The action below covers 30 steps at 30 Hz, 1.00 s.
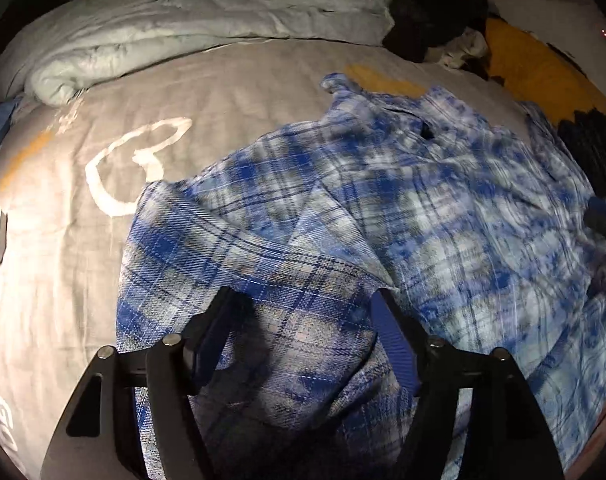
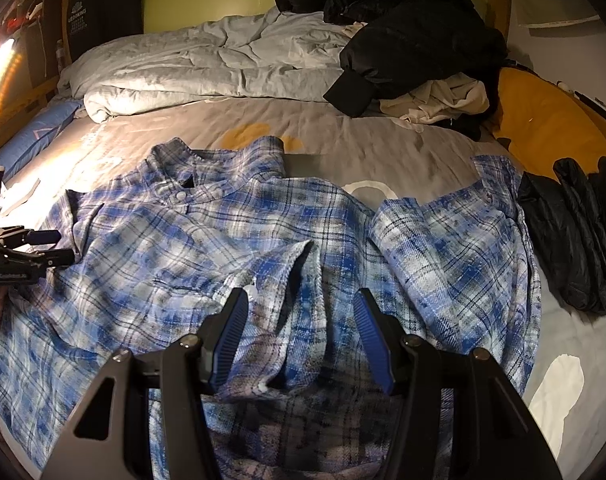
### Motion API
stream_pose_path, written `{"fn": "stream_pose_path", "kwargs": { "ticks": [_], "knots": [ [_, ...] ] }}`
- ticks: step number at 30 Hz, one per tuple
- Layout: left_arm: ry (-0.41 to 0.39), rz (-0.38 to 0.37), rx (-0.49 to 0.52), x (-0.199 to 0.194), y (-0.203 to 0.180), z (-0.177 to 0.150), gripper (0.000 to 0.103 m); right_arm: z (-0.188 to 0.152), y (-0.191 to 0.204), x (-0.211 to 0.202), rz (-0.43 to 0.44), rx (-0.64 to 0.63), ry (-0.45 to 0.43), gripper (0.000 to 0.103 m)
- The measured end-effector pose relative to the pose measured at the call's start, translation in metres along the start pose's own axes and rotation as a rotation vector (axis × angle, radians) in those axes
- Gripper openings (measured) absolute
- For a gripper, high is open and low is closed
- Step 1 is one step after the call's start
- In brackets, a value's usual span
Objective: Fold large clothes
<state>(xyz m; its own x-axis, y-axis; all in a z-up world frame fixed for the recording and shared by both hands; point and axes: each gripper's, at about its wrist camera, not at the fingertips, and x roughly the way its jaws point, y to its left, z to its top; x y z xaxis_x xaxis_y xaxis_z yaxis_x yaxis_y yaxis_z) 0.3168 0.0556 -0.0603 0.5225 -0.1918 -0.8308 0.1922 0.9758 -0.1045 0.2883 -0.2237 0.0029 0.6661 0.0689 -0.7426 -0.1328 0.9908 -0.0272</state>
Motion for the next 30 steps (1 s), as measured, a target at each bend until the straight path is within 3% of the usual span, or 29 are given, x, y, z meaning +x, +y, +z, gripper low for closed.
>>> {"fn": "stream_pose_path", "kwargs": {
  "ticks": [1,2,3,7,14,20,25,30],
  "knots": [
    [-0.009,0.001,-0.012,-0.001,0.002,0.0,0.048,0.0,0.0,0.0,0.0,0.001,0.0,0.052],
    [-0.017,-0.003,-0.019,-0.002,0.004,0.001,0.021,0.0,0.0,0.0,-0.001,0.001,0.001,0.052],
    [-0.035,0.004,-0.026,-0.007,0.005,0.001,0.003,0.0,0.0,0.0,-0.001,0.001,0.001,0.052],
    [-0.089,-0.007,-0.021,-0.031,0.011,0.007,0.003,0.0,0.0,0.0,-0.001,0.0,0.001,0.052],
    [-0.154,0.05,-0.086,-0.064,0.048,0.016,0.003,0.0,0.001,0.0,0.0,-0.003,0.001,0.052],
    [-0.12,0.003,-0.098,-0.067,0.064,0.019,0.004,-0.002,0.004,0.004,0.032,0.002,0.025,0.052],
    [-0.117,0.025,-0.103,-0.064,0.063,0.018,0.004,-0.006,0.006,0.02,0.184,0.073,0.087,0.052],
    [-0.127,0.012,-0.109,-0.07,0.065,0.017,0.004,-0.012,0.019,0.041,0.132,0.037,0.136,0.052]
  ]
}}
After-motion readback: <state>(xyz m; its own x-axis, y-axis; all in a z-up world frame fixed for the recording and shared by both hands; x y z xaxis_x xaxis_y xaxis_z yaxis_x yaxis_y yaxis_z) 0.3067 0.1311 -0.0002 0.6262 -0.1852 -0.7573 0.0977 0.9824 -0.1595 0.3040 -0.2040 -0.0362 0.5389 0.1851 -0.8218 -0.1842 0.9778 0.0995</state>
